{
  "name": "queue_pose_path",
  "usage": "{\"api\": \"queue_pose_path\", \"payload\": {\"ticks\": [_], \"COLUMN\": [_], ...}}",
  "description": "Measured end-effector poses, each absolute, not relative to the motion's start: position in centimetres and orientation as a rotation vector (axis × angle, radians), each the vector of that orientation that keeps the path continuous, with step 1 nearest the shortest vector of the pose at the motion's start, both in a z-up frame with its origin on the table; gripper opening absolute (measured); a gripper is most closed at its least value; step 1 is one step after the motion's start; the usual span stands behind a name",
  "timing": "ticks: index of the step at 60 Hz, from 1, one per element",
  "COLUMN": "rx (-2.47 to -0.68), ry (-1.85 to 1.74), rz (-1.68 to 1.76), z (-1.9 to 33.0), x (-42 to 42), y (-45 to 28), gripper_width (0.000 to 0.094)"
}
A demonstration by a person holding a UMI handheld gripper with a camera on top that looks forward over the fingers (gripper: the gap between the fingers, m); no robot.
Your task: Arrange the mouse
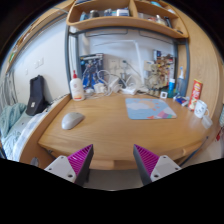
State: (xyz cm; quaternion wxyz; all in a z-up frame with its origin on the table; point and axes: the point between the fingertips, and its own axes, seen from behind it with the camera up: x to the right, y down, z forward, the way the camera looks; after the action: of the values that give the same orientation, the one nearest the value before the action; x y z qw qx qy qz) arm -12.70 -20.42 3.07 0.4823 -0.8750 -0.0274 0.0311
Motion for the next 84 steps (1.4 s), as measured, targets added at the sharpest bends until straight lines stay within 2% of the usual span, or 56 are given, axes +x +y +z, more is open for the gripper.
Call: {"api": "queue_pose_path", "payload": {"ticks": [21,30,48,64,70,75,84], "rx": [-2.187,-2.225,-2.239,-2.269,-2.29,-2.303,-2.32], "ry": [-0.17,-0.176,-0.154,-0.194,-0.208,-0.215,-0.22], "rz": [0.19,0.177,0.155,0.112,0.094,0.096,0.103], "z": [-0.2,-1.3,-1.2,-1.6,-1.8,-1.8,-1.9], "x": [-28.1,-30.8,-34.1,-36.5,-36.7,-36.5,-36.6], "y": [-14.0,-10.8,-4.7,-2.1,-2.1,-2.2,-2.6], "gripper_width": [0.0802,0.0804,0.0799,0.0767,0.0688,0.0559,0.0509]}}
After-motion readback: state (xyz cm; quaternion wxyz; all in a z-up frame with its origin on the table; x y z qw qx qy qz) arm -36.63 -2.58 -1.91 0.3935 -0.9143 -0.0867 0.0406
